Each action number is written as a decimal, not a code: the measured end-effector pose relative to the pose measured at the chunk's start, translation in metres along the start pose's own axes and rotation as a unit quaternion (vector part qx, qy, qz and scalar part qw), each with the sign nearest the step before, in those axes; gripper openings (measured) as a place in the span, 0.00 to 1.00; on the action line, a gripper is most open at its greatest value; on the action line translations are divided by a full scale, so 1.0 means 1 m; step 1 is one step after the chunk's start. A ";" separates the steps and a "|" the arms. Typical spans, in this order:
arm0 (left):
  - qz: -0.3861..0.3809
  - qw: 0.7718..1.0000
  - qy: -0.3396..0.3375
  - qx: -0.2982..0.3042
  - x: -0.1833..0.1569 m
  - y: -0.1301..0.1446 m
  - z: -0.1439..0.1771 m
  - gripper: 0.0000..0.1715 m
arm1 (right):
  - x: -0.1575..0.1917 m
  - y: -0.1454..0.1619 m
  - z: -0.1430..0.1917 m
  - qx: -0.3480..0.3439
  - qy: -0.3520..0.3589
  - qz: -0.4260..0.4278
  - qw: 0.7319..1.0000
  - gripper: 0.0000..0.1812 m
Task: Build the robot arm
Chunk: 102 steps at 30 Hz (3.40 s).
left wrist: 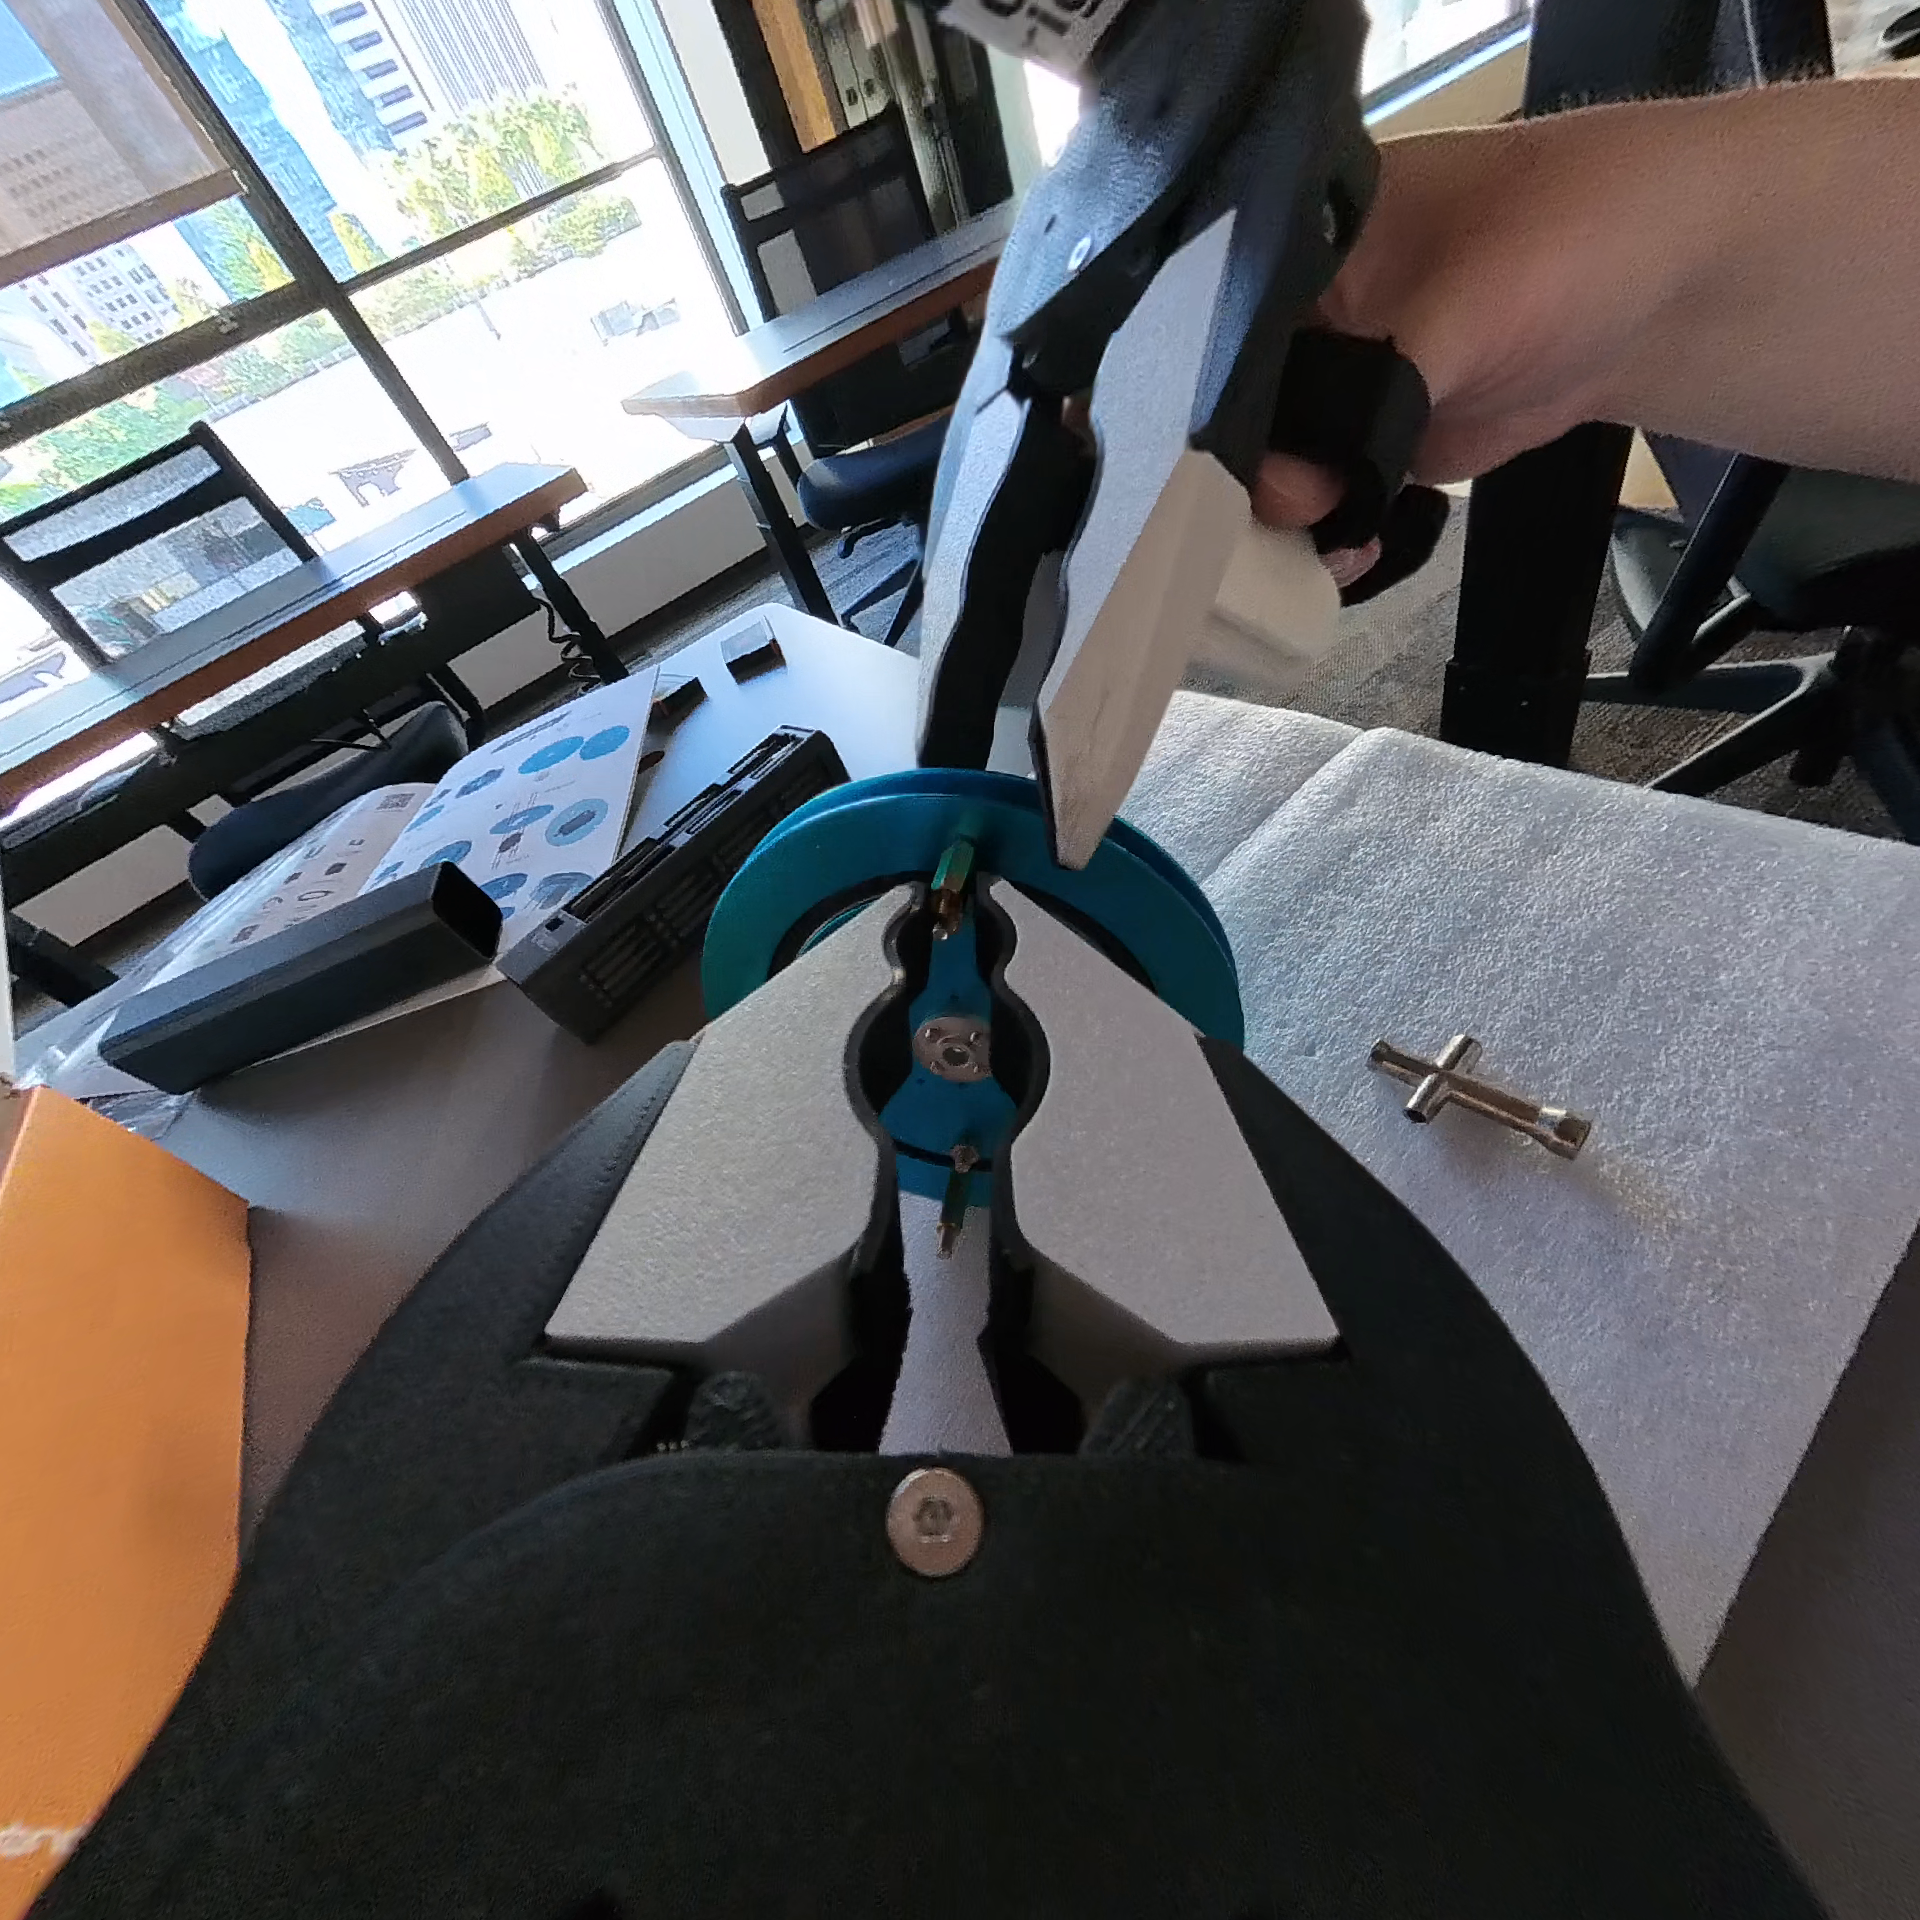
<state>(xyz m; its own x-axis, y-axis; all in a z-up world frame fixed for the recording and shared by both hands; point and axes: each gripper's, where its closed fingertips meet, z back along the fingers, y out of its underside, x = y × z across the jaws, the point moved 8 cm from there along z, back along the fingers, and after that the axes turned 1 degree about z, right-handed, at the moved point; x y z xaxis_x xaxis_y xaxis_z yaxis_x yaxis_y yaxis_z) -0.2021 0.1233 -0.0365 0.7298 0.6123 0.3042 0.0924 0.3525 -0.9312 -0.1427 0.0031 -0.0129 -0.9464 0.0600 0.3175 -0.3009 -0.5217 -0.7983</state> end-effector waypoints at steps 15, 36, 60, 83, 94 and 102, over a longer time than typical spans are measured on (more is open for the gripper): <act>0.022 0.999 0.039 0.006 -0.010 0.013 -0.003 0.07 | -0.016 0.019 0.015 -0.039 -0.054 0.004 0.998 0.17; 0.207 0.972 0.081 -0.073 0.009 -0.003 0.030 0.15 | 0.009 0.002 -0.004 -0.012 -0.008 0.101 0.995 0.17; 0.026 0.980 0.049 0.190 -0.003 -0.031 0.043 0.07 | 0.033 0.002 -0.017 -0.014 0.048 0.180 0.982 0.17; -0.004 0.947 0.058 0.316 0.001 -0.031 0.027 0.03 | 0.032 0.014 -0.026 -0.043 0.080 0.189 0.978 0.28; 0.097 0.954 0.028 0.283 0.005 -0.022 0.036 0.03 | 0.056 0.031 -0.042 -0.102 0.206 0.208 0.951 0.14; 0.166 0.961 0.003 0.223 0.007 -0.006 0.050 0.02 | 0.068 0.020 -0.054 -0.009 0.276 0.387 0.880 0.10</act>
<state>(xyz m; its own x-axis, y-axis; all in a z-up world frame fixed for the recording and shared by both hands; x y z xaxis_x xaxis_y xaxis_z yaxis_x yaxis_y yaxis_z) -0.2316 0.1607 -0.0190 0.6732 0.7394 0.0032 -0.4448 0.4084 -0.7971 -0.2195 0.0430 -0.0351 -0.7797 0.0993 -0.6182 0.4623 -0.5746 -0.6754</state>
